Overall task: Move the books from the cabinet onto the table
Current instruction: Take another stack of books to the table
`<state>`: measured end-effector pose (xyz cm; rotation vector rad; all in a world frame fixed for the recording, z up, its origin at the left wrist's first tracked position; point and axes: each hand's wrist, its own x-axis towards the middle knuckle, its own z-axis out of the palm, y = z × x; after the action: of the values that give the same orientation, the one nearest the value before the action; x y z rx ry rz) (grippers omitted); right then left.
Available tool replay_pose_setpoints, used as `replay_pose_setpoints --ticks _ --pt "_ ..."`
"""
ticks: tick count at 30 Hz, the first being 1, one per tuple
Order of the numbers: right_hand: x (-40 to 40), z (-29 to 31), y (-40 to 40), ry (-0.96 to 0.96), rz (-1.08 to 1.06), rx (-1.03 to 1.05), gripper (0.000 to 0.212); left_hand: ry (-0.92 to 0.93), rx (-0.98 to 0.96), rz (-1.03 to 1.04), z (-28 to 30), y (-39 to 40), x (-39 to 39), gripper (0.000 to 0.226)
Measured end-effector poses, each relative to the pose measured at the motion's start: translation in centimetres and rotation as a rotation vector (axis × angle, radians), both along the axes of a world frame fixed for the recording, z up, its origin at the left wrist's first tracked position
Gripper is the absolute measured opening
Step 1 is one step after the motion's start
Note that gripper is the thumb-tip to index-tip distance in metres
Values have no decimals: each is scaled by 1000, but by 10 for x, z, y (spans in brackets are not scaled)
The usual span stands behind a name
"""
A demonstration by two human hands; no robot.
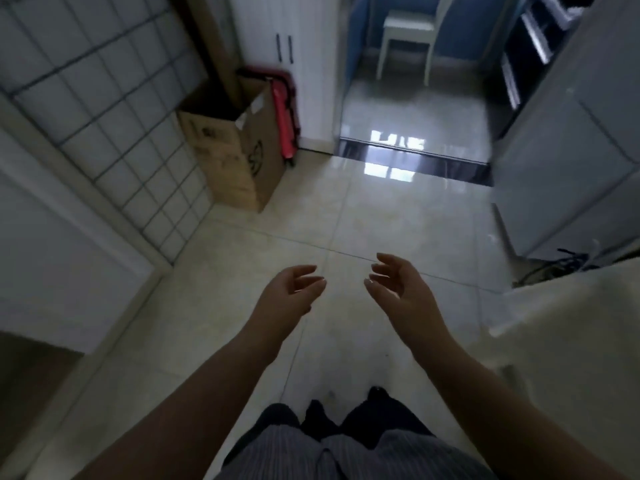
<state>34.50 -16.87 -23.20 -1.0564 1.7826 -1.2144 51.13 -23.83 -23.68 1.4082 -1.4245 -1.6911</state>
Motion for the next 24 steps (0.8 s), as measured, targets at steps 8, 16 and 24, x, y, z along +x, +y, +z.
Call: replay_pose_setpoints --ticks 8,16,24 --pt "101 -13 -95 4 387 80 40 28 89 450 -19 -19 120 21" --pt "203 -26 -195 -12 793 170 42 12 120 857 -23 -53 209 27" --pt "305 -24 -268 -36 1139 193 37 63 121 1238 -16 -65 274 27"
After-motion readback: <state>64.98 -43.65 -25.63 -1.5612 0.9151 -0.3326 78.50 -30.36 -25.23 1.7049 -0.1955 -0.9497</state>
